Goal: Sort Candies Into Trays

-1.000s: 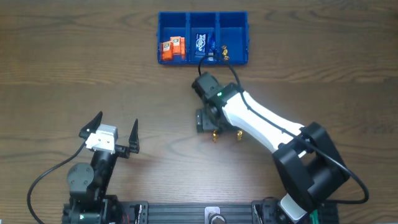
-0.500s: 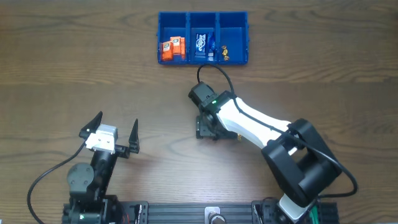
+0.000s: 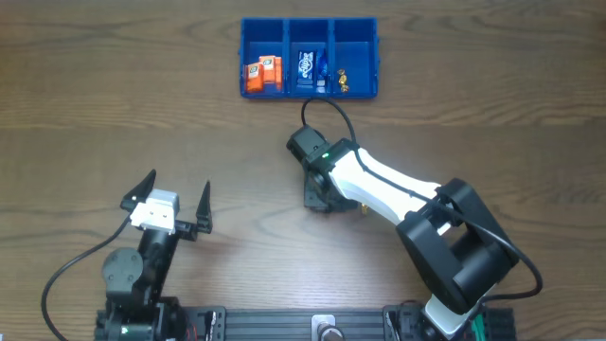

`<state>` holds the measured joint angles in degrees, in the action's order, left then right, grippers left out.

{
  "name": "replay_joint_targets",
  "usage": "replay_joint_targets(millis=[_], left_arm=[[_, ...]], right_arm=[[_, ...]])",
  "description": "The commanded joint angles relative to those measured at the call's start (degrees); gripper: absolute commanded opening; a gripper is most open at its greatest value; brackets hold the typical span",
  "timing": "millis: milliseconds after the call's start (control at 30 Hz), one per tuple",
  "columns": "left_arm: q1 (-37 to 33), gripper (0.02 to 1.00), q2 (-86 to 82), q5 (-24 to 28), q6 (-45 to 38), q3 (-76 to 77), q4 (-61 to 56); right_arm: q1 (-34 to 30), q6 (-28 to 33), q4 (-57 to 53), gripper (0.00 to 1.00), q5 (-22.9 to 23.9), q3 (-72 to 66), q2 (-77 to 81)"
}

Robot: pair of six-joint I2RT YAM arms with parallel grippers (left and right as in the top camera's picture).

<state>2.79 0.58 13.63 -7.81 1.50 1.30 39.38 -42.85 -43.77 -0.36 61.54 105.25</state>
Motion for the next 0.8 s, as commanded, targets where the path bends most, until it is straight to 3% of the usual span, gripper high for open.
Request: replay_joint_targets(millis=[33, 200, 367, 533, 800], left_arm=[[0.1, 0.998, -0.4, 1.0, -1.0, -1.2, 1.7], [0.1, 0.998, -0.4, 1.0, -1.0, -1.2, 1.7], [0.1, 0.998, -0.4, 1.0, -1.0, -1.2, 1.7], [0.1, 0.998, -0.4, 1.0, -1.0, -1.2, 1.7], [0.1, 0.998, -0.4, 1.0, -1.0, -1.2, 1.7]], right_arm=[[0.2, -0.1, -0.3, 0.141, 2.3, 1.1, 0.3], [-5.7, 7.2, -9.7, 0.139, 6.9, 14.8, -5.5], [-15.7, 17.4, -17.9, 0.132, 10.1, 39.7, -0.5], [-20.5, 23.8, -13.9, 0.13, 12.8, 53.2, 10.8], [-22.8, 23.6, -3.0, 0.137, 12.3, 54.2, 22.8]])
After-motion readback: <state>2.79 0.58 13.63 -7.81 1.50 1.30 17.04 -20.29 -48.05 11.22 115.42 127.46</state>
